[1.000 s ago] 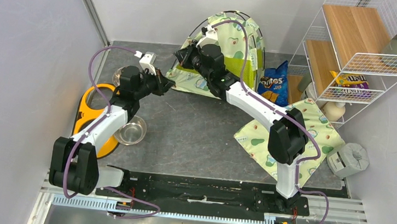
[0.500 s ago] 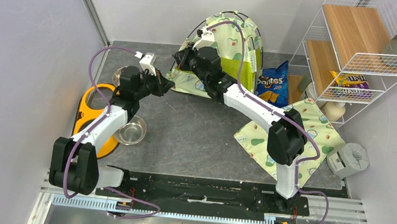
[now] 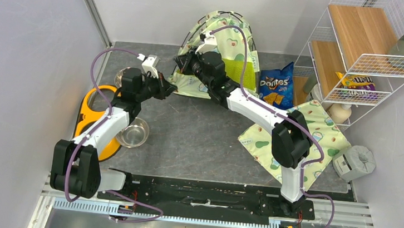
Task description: Set up the pet tent
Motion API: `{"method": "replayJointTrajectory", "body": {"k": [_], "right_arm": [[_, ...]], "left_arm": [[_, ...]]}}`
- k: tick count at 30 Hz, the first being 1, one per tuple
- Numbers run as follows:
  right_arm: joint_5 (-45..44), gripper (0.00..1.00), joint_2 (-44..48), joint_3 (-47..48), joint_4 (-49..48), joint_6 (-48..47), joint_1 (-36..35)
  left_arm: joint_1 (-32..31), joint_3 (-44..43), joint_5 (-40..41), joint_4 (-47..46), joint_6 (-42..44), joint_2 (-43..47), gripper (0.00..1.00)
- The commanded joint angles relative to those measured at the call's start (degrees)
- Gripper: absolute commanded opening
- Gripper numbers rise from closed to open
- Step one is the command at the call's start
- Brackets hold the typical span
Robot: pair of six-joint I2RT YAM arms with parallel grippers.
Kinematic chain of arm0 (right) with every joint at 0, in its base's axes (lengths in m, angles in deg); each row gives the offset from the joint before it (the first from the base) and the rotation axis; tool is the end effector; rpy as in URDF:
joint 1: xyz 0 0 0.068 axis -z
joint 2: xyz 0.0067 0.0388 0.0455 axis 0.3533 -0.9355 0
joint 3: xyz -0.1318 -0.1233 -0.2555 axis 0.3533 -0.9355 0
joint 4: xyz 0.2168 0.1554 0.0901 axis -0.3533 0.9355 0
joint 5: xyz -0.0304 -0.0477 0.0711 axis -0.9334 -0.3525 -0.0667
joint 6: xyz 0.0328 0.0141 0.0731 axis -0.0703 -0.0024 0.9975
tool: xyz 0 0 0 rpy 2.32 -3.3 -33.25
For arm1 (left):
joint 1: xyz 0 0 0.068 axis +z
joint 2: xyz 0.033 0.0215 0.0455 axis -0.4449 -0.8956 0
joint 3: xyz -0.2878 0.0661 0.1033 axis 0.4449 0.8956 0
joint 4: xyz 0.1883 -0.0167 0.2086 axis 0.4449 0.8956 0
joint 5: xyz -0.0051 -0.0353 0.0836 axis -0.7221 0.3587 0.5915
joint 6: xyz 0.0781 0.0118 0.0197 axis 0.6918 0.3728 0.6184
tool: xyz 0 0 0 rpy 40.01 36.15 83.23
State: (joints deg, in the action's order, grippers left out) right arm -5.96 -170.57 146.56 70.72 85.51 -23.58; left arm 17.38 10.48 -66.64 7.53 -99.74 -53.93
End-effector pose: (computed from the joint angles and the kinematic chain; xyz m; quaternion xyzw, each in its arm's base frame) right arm 0.4043 0.3862 0.3680 -0.0497 0.7109 0.4084 0.5704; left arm 0.3197 -0.0830 0.2949 0.0790 0.7958 -0.3118 0.5130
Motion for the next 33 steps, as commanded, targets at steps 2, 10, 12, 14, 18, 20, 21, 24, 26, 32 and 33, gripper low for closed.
{"method": "replayJointTrajectory", "body": {"k": [2, 10, 12, 14, 18, 20, 21, 24, 26, 32, 33], "right_arm": [[-8.10, 0.00, -1.06, 1.72, 3.50, -5.11, -0.11], [-3.13, 0.00, -1.02, 1.28, 3.84, -6.91, -0.46], [0.06, 0.00, -0.43, 0.07, 3.49, -7.99, -0.57], [2.41, 0.00, 0.13, -1.31, 3.60, -9.24, -0.72], [3.39, 0.00, 1.24, -4.57, 3.73, -10.44, -0.82], [3.90, 0.00, 1.78, -5.72, 3.78, -10.99, -0.84], [4.41, 0.00, 1.99, -6.03, 3.78, -11.18, -0.80], [7.30, 0.00, 2.18, -6.31, 4.59, -11.56, -0.82], [9.23, 0.00, 2.18, -6.57, 4.84, -11.56, -0.82], [22.59, 0.00, 2.77, -7.84, 4.38, -13.02, -0.80], [25.16, 0.00, 3.03, -8.12, 4.20, -13.47, -0.80]], "left_arm": [[0.75, -0.96, -5.29, -6.77, 1.58, 2.59, 0.02], [0.69, -1.26, -4.93, -6.19, 3.04, 2.71, 0.02], [0.69, -1.84, -3.42, -4.90, 3.24, 2.72, 0.02], [0.69, -2.37, -2.34, -3.88, 3.54, 2.78, 0.02], [0.77, -2.61, -0.40, -2.92, 4.03, 3.59, 0.10], [0.78, -2.24, 1.07, -2.65, 4.29, 4.55, 0.24], [0.78, -1.88, 2.12, -2.61, 4.48, 5.08, 0.27], [0.78, -0.61, 5.04, -2.56, 4.95, 7.28, 0.34], [0.78, 0.08, 6.70, -2.11, 5.39, 8.71, 0.38], [0.78, 0.74, 16.81, 1.12, 5.88, 13.42, 0.40], [0.77, 0.52, 18.53, 1.74, 5.80, 13.86, 0.40]]}}
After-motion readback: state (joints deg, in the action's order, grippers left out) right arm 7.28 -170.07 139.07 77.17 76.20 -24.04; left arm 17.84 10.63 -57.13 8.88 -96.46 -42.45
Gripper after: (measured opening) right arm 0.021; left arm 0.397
